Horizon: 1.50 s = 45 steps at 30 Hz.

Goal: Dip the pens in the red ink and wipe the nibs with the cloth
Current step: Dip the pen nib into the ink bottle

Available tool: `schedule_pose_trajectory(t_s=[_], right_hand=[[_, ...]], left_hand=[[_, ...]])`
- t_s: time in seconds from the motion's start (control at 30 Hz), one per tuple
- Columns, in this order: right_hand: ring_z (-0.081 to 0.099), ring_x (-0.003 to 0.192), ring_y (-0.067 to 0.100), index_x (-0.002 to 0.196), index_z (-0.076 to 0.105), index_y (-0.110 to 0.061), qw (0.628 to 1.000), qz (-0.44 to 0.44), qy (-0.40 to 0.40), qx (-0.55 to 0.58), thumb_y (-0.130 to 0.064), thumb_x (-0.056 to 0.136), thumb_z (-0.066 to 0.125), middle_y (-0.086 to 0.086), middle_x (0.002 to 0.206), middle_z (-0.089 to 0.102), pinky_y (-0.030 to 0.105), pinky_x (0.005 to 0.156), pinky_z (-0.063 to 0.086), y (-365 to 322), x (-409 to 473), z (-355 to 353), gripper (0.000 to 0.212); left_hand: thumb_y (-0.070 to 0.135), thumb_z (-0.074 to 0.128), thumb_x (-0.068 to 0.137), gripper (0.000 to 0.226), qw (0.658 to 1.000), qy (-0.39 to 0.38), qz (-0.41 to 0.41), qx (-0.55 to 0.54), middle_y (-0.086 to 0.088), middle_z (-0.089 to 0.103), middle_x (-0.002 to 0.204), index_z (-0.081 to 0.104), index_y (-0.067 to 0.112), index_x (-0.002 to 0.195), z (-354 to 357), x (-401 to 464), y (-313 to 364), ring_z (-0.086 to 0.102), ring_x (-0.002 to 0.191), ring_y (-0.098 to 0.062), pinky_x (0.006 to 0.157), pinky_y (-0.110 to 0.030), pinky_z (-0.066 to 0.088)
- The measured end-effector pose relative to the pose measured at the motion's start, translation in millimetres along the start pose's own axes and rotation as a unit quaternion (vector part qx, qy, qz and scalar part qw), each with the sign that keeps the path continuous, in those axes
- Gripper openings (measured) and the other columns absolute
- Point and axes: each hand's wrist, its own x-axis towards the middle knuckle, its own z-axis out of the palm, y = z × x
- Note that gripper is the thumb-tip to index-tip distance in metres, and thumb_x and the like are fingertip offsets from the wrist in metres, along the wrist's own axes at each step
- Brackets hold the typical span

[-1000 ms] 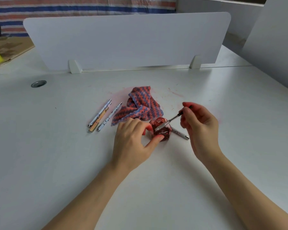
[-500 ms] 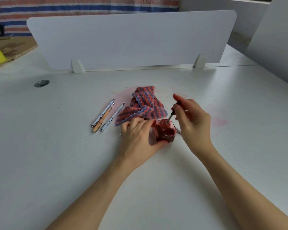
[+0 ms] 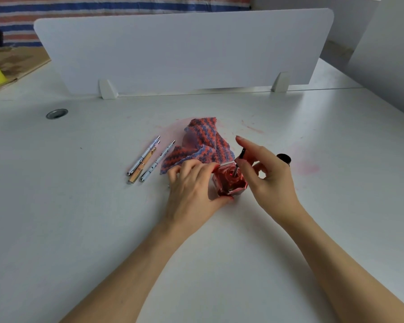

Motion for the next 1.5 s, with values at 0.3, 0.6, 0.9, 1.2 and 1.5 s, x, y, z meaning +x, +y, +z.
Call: schedule_pose_trajectory(t_s=[0.3,0.6,0.9,1.2,1.5], right_hand=[[0.056,0.071,0.003,0.109,0.060,-0.030,1.000,0.015,-0.025,-0.001,-0.010,0.084,0.056,-0.034,0.081,0.059,0.019,0.068,0.046,-1.0,1.7,-3.6,0.032],[0.054,0.077,0.002,0.101,0.058,-0.026,0.999,0.019,-0.032,0.021,-0.008,0.085,0.053,-0.035,0.079,0.055,0.019,0.072,0.044,-0.9,0.7,-1.6,0.025],[0.055,0.075,-0.003,0.101,0.058,-0.023,0.999,0.011,-0.019,0.023,-0.004,0.086,0.048,-0.030,0.077,0.058,0.006,0.067,0.038,-1.8,1.1,0.9,0.026],[0.056,0.081,0.001,0.106,0.059,-0.017,1.000,0.024,-0.006,-0.012,-0.010,0.090,0.044,-0.010,0.087,0.059,0.007,0.071,0.039,-0.3,1.7,3.1,0.022],[0.049,0.059,-0.015,0.101,0.061,-0.005,0.999,0.007,0.007,-0.041,-0.003,0.092,0.044,0.010,0.086,0.064,0.001,0.058,0.033,-4.3,2.8,1.3,0.019]], left_hand=[[0.062,0.052,0.063,0.067,1.000,0.001,0.007,0.008,0.001,0.065,0.097,0.059,0.011,0.106,0.4,-0.8,-0.8,0.044,0.102,-0.016,0.082,-0.032,0.023],[0.057,0.066,0.058,0.068,1.000,0.003,0.007,0.015,0.001,0.065,0.098,0.059,0.012,0.107,1.1,-1.7,-1.6,0.044,0.103,-0.016,0.082,-0.032,0.023],[0.054,0.077,0.056,0.070,1.000,0.002,0.007,0.017,0.000,0.065,0.098,0.059,0.010,0.108,0.1,-2.0,-1.1,0.043,0.103,-0.017,0.082,-0.032,0.023],[0.054,0.077,0.056,0.070,1.000,-0.005,0.002,0.016,-0.002,0.065,0.098,0.058,0.010,0.108,-0.2,-2.3,-1.2,0.042,0.103,-0.017,0.083,-0.034,0.023],[0.053,0.076,0.056,0.070,1.000,-0.007,0.001,0.013,-0.002,0.065,0.098,0.059,0.010,0.107,-0.9,-1.8,-0.9,0.042,0.103,-0.017,0.082,-0.033,0.023]])
